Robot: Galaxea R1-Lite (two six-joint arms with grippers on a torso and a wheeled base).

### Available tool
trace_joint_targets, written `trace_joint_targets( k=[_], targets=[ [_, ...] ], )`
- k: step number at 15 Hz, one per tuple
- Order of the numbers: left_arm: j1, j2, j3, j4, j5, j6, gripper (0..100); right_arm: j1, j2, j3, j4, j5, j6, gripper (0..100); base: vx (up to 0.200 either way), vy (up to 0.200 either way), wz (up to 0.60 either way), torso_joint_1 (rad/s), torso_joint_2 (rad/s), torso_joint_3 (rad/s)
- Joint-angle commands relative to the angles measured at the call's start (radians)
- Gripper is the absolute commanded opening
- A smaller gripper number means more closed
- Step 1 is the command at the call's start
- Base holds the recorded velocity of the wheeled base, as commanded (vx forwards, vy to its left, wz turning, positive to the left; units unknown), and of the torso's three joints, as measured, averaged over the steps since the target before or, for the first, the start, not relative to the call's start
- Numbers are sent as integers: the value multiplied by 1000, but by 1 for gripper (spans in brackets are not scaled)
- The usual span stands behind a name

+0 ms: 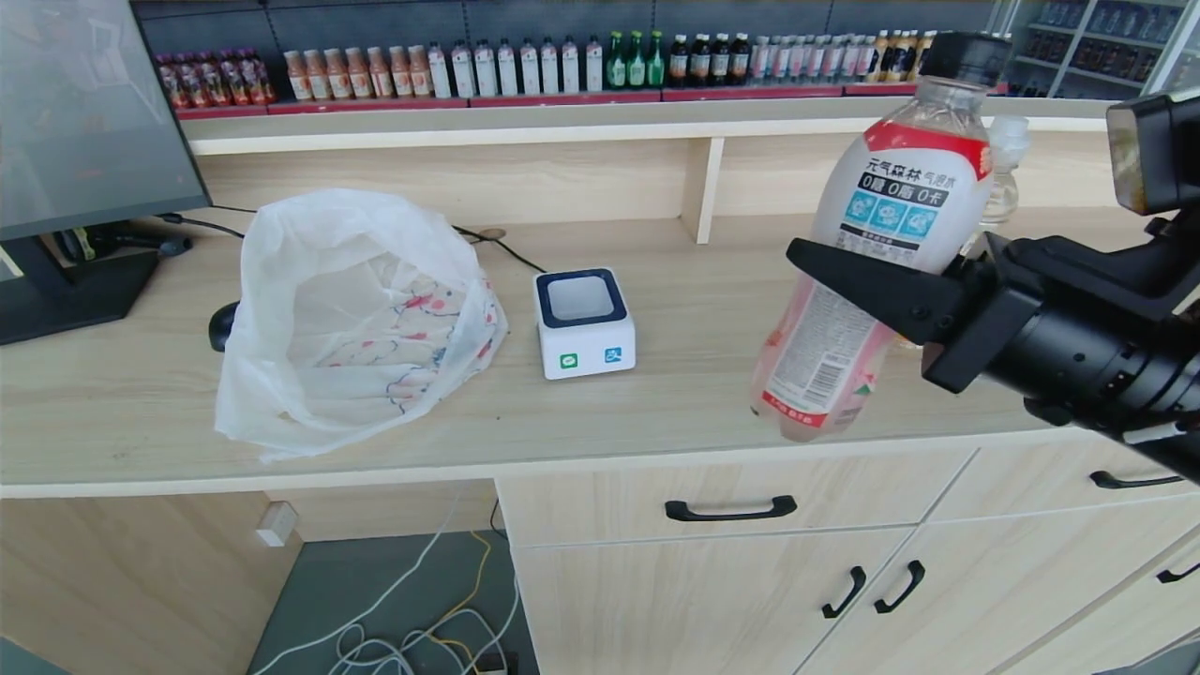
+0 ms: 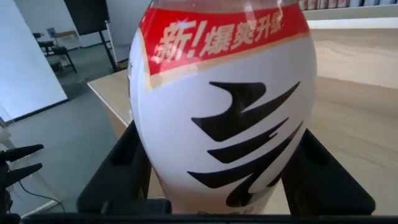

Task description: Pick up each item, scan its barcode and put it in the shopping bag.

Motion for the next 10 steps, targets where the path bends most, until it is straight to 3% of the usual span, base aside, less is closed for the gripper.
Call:
trace_joint_targets(
  k=[1, 4, 10],
  targets=[
    [0, 0, 0, 0, 0, -1, 100, 0, 87, 10, -60, 35, 33, 0, 0, 0, 0, 0, 0, 0],
    [0, 0, 0, 0, 0, -1, 100, 29, 163, 12, -314, 42, 200, 0, 0, 0, 0, 0, 0, 0],
    [0, 0, 0, 0, 0, -1, 100, 140, 226, -10, -471, 40, 341, 0, 0, 0, 0, 0, 0, 0]
  ],
)
